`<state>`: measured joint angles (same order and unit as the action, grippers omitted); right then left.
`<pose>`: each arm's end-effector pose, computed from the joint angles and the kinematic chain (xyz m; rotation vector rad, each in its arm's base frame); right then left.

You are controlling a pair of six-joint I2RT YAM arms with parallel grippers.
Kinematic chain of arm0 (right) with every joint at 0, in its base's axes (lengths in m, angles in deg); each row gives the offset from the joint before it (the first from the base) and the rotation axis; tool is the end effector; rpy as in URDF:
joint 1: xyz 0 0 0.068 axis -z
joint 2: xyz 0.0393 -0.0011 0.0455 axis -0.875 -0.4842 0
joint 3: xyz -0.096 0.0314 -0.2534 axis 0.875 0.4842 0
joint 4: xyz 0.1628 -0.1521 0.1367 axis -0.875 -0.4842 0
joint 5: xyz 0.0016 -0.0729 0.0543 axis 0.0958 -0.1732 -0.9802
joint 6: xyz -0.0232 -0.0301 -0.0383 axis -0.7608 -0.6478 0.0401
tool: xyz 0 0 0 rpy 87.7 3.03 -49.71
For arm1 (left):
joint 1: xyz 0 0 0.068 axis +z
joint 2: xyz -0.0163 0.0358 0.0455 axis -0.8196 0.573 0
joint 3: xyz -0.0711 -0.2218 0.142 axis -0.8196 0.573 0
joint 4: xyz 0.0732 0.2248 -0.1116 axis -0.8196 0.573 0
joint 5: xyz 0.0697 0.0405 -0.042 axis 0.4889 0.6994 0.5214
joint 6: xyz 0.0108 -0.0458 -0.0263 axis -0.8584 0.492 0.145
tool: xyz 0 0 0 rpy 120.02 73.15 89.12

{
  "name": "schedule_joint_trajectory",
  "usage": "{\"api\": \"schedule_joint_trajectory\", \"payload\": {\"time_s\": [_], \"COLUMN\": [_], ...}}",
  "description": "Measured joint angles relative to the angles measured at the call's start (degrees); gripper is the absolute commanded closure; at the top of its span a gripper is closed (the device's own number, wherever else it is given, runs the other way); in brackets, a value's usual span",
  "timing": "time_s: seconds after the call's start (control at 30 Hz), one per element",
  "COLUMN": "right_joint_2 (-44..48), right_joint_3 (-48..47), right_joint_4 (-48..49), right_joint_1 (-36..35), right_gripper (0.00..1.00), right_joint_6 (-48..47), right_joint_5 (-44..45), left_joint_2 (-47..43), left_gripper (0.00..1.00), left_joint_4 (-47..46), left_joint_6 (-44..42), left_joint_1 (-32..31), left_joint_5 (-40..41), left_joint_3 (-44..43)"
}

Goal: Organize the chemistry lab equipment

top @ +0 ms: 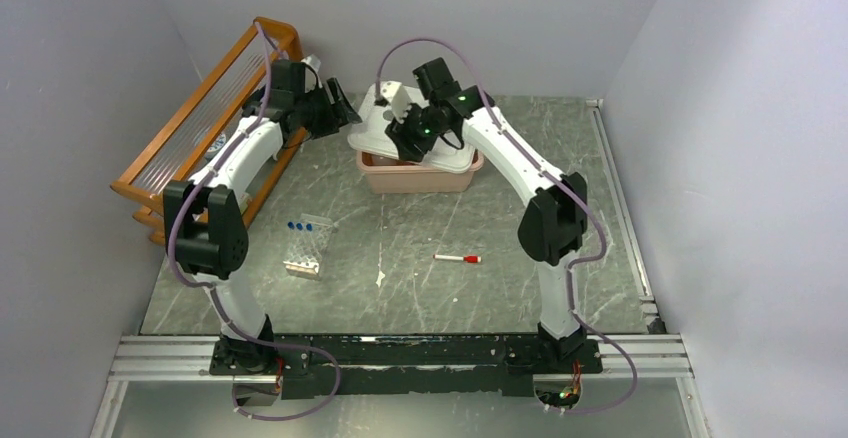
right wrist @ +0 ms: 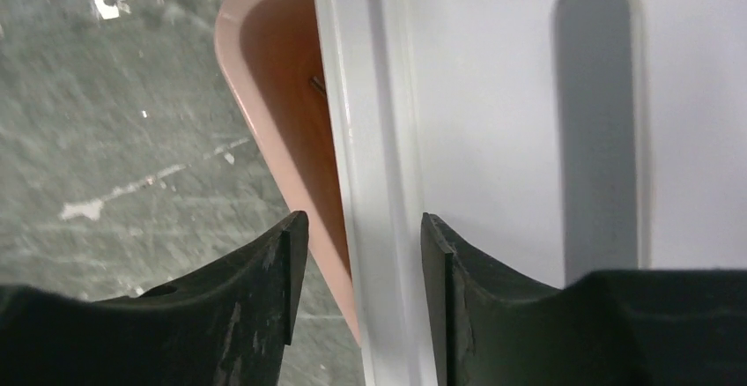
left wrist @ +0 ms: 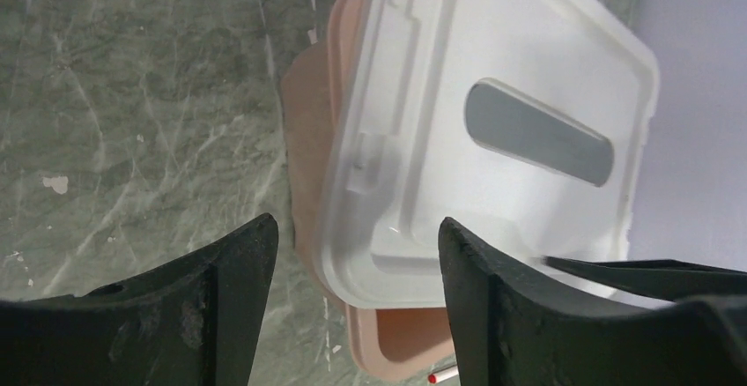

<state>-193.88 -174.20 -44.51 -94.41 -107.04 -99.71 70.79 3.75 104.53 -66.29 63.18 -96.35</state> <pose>0.3795 0.2654 0.3137 -1.4468 1.9948 0.4796 0.4095 -0.0921 0.3026 -0.2346 2.2692 -0.7340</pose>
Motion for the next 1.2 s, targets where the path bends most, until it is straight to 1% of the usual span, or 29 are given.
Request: {"api": "schedule_joint_trajectory", "payload": {"time_s": [0.1, 0.2, 0.33, 0.4, 0.5, 0.63, 0.7, 0.83, 0.9, 0.93, 1.0, 1.2], "right_joint_2": [5.4, 13.6, 23.9, 26.4, 25.6, 21.7, 19.5, 16.1, 15.6, 15.5, 15.1, 15.1], "right_joint_3": [6.8, 16.7, 27.8, 30.8, 31.5, 31.4, 30.8, 26.5, 25.9, 25.8, 25.8, 26.1], "right_joint_4": [5.7, 13.5, 22.6, 24.5, 24.5, 23.6, 22.7, 20.9, 20.3, 19.9, 19.2, 20.2], "right_joint_1": [1.6, 3.3, 6.1, 7.3, 8.0, 7.9, 7.9, 8.2, 8.6, 8.9, 9.9, 12.0], "right_gripper": [0.46, 0.46, 0.46, 0.46, 0.46, 0.47, 0.51, 0.69, 0.78, 0.82, 0.83, 0.83], "right_joint_6": [5.6, 13.7, 27.8, 34.1, 40.6, 44.7, 45.6, 47.3, 47.5, 47.5, 47.5, 44.3], "right_joint_5": [0.2, 4.2, 14.3, 20.2, 27.2, 31.3, 32.1, 34.5, 35.4, 35.6, 35.5, 31.8], "left_joint_2": [2.1, 4.0, 4.5, 4.5, 4.5, 4.5, 4.5, 4.4, 4.1, 3.8, 2.8, -0.7], "left_gripper": [0.36, 0.43, 0.52, 0.54, 0.58, 0.60, 0.62, 0.67, 0.69, 0.70, 0.70, 0.70], "left_joint_4": [0.0, 0.0, 0.1, 0.0, -0.2, 0.1, 0.2, 0.4, 0.9, 1.3, 1.6, 2.6], "left_joint_6": [-1.0, -2.3, -4.3, -5.5, -6.6, -7.7, -7.9, -7.9, -7.8, -7.6, -7.2, -5.2], "left_joint_1": [0.0, 0.0, -0.2, -0.5, -0.7, -1.0, -1.2, -1.7, -2.0, -2.2, -2.5, -3.7], "left_joint_5": [-0.1, -0.2, -0.4, -0.4, -0.7, -1.4, -1.6, -1.6, -1.6, -1.6, -1.6, -2.2], "left_joint_3": [-0.1, -0.3, -0.3, -0.3, -0.4, -0.6, -0.6, -0.7, -0.6, -0.5, 0.7, 4.6]}}
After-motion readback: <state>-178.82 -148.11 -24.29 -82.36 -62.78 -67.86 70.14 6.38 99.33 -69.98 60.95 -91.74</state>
